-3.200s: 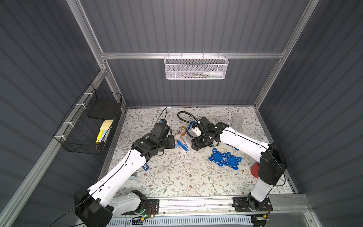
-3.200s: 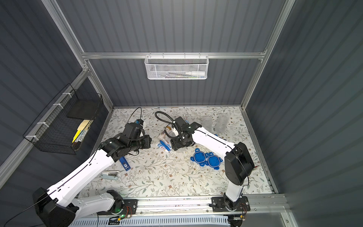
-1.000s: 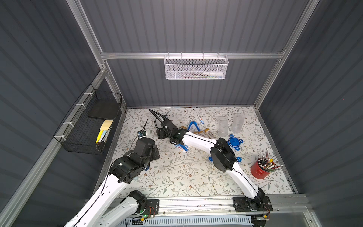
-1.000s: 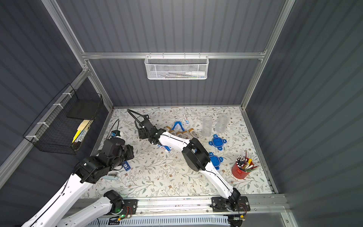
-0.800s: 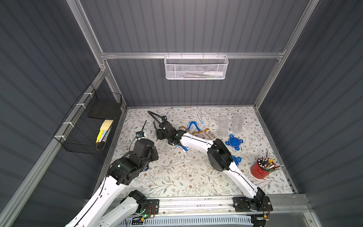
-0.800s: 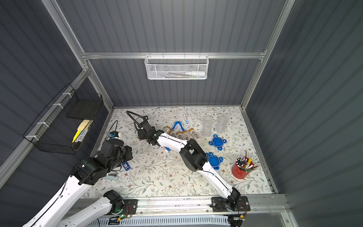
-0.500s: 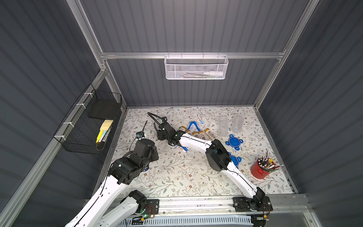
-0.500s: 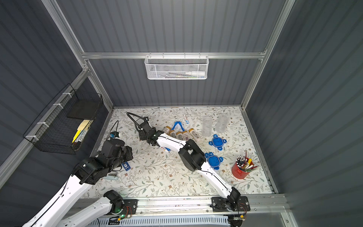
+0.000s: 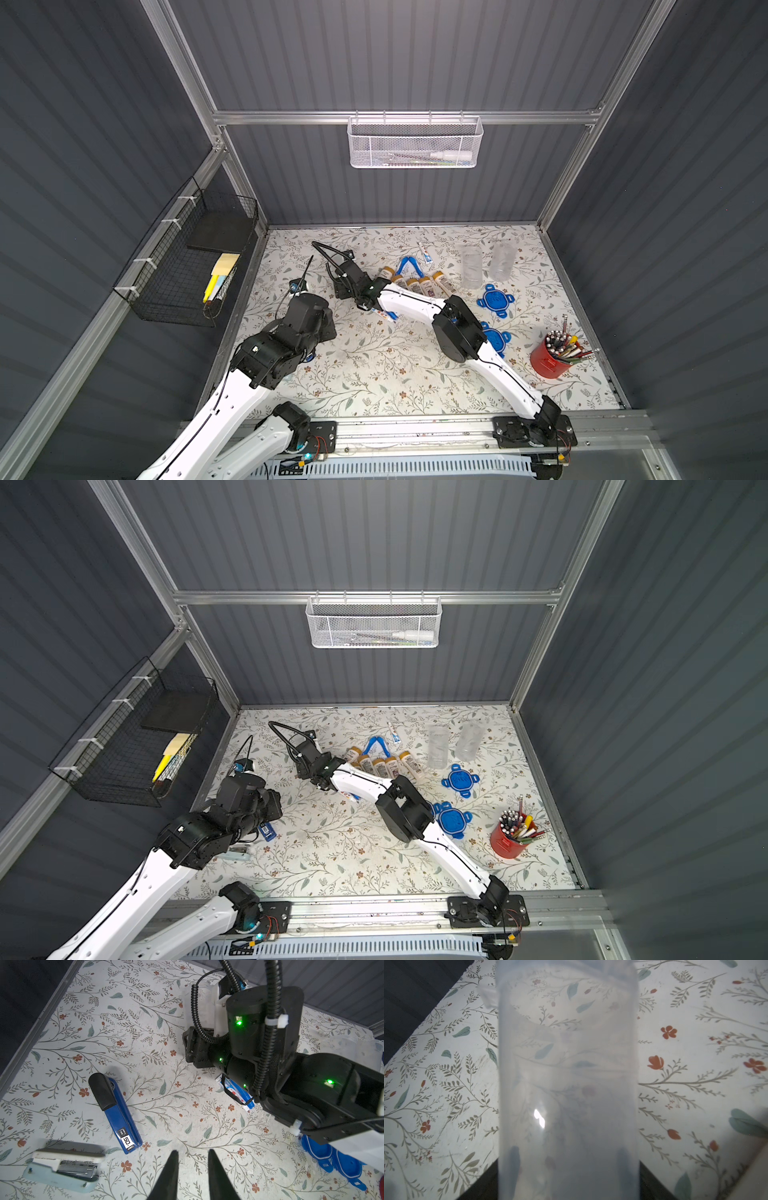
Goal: Take out toiletry kits
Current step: Place the container at the center of the board.
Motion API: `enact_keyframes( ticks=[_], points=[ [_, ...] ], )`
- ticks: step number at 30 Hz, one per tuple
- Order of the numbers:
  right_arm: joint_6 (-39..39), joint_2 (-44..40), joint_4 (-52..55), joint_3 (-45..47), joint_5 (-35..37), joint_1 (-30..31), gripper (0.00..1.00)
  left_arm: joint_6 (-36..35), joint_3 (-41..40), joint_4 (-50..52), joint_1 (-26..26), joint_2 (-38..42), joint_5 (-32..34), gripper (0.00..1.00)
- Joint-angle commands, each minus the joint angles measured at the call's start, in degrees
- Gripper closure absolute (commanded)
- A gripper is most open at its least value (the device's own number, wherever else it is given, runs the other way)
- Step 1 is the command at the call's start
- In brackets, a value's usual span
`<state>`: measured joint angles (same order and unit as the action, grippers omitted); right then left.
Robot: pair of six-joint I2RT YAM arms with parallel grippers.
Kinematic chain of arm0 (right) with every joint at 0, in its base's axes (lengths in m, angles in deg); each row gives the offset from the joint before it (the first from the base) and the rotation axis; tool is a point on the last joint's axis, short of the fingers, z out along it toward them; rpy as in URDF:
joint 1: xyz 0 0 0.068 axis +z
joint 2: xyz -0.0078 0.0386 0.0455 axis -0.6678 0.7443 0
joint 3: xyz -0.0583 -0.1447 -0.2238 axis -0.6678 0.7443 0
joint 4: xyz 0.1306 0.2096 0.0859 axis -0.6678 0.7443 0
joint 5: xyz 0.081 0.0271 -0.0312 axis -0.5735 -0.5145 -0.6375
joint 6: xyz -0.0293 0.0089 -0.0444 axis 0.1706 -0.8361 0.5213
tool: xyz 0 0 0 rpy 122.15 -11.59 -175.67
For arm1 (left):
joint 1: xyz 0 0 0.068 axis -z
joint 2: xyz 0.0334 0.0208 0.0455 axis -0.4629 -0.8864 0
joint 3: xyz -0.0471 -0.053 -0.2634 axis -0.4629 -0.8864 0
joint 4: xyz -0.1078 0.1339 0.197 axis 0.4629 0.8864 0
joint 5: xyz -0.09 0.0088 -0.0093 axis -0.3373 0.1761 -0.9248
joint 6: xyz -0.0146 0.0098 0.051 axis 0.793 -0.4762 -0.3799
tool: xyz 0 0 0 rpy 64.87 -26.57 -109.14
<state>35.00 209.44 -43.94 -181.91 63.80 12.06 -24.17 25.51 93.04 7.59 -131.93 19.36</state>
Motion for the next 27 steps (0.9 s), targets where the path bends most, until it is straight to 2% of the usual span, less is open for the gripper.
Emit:
enact_keyframes(
  ticks=[1, 3, 4, 19, 27],
  points=[
    [-0.3, 1.0, 0.9, -1.5, 1.0, 0.1, 0.25, 0.8, -0.5, 0.3, -0.5, -0.2, 0.5, 0.72],
    [-0.3, 0.6, 0.8, -1.4, 0.9, 0.1, 0.19, 0.7, -0.5, 0.2, -0.4, -0.3, 0.5, 0.72],
    [-0.3, 0.4, 0.8, -1.4, 0.9, 0.1, 0.02, 0.8, -0.5, 0.3, -0.4, -0.3, 0.5, 0.72],
    [0.0, -3.5, -0.5, 0.6, -0.6, 0.1, 0.01, 0.9, 0.2, 0.3, -0.4, -0.6, 0.2, 0.71],
    [0.8, -7.8, -2.8, 4.8, -0.2, 0.1, 0.01, 0.8, 1.4, 0.3, -0.4, -1.0, 0.2, 0.71]
  ],
)
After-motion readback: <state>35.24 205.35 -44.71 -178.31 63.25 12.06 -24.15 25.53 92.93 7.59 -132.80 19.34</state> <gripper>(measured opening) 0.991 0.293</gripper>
